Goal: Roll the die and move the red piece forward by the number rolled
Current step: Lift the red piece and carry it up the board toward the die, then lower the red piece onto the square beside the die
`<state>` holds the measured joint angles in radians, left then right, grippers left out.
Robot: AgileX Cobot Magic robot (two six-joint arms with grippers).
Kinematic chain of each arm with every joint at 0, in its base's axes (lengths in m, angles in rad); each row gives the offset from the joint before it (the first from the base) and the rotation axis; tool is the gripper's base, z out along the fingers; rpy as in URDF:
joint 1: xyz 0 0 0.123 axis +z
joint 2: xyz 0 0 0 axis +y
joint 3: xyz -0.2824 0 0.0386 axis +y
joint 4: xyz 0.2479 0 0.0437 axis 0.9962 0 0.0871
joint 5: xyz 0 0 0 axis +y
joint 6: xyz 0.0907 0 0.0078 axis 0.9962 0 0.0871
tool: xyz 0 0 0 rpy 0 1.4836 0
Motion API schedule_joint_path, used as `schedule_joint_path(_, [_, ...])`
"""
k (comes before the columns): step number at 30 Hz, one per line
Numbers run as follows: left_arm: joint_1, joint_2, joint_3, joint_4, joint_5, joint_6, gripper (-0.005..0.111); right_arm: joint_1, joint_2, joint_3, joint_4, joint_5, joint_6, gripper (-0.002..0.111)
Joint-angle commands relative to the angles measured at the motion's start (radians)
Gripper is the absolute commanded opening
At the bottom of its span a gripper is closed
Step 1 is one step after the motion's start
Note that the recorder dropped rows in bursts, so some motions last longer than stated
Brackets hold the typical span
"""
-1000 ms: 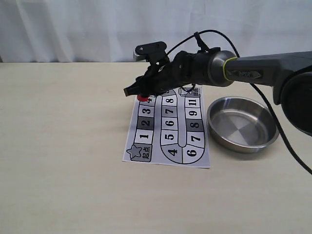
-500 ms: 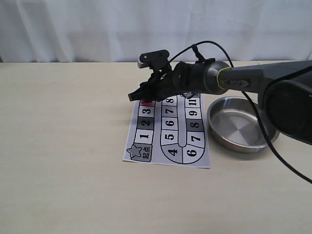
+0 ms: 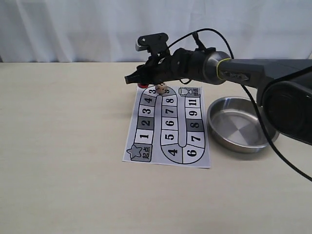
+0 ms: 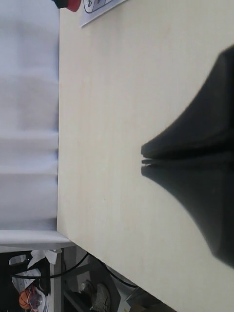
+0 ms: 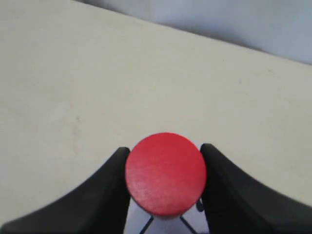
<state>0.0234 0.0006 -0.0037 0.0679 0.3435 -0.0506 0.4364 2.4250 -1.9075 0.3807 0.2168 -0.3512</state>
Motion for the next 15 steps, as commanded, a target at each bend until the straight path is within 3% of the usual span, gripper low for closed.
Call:
schedule_joint_path(1, [0.000,-0.001,0.004,0.000,-0.013,-0.006,0.000,-0.019,0.023,-0.026,-0.018,0.002,-0.069,0.004])
schedule_joint_path(15, [0.000,-0.001,0.004,0.000,-0.013,-0.006,0.000,-0.019,0.098,-0.033,-0.030,-0.005,-0.082,0.004])
